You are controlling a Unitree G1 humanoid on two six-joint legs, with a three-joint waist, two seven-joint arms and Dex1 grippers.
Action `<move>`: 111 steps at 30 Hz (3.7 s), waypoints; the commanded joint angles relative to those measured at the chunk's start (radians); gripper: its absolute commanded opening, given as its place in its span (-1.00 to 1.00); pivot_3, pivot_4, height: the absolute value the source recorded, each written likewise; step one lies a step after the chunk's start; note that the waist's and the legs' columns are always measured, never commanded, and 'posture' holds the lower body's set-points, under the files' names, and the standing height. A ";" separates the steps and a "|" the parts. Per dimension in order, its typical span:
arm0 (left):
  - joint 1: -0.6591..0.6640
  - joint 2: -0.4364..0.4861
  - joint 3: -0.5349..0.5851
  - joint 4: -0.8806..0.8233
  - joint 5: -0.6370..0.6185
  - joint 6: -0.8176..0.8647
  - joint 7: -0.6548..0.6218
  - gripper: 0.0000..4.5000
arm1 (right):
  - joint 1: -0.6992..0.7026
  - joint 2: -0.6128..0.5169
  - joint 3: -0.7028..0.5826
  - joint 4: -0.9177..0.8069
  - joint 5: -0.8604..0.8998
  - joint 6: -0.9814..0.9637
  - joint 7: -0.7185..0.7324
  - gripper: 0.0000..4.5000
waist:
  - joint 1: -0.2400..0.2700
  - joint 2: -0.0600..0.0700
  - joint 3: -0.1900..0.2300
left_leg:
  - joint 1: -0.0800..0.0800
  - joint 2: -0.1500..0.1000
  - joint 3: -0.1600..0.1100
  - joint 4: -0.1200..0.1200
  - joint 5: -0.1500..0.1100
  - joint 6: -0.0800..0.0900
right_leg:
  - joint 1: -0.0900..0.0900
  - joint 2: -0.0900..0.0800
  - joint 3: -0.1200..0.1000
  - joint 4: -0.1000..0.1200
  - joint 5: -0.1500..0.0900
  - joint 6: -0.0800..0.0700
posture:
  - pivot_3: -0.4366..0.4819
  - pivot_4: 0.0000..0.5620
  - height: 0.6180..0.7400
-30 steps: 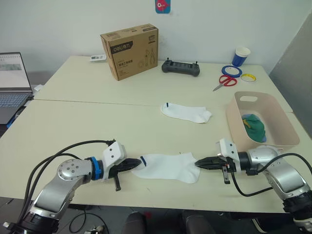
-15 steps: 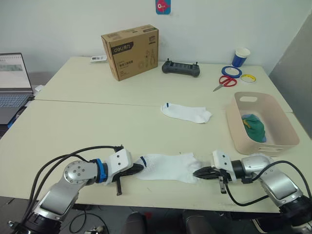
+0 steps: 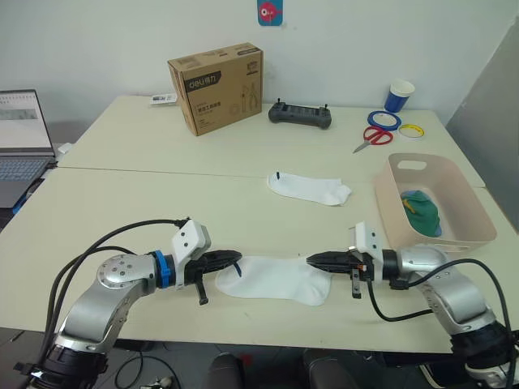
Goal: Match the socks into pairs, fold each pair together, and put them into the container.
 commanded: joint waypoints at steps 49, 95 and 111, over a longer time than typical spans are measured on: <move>-0.213 -0.156 0.065 -0.277 -0.126 0.204 0.262 0.99 | -0.499 0.215 -0.051 0.763 -0.372 -0.032 -0.488 0.92 | -0.003 0.000 0.000 | -0.005 -0.001 -0.002 0.000 0.000 0.000 | -0.002 0.000 -0.001 -0.001 0.004 -0.002 | -0.05 -0.47 1.00; -0.312 -0.153 0.061 0.184 -0.108 0.285 0.236 1.00 | -0.133 -0.128 -0.098 -0.206 0.068 0.484 0.059 -0.24 | 0.005 0.000 0.002 | -0.005 -0.002 -0.004 0.002 0.000 0.000 | -0.002 0.000 -0.003 -0.001 0.001 0.003 | -0.05 -0.47 1.00; -0.377 -0.182 -0.124 0.267 -0.006 0.324 0.164 0.43 | 0.048 -0.216 -0.184 -0.124 0.020 0.523 -0.140 0.07 | 0.005 0.000 0.002 | -0.013 -0.002 -0.005 0.001 0.000 0.001 | -0.009 0.000 -0.003 0.000 0.000 0.000 | -0.05 -0.47 1.00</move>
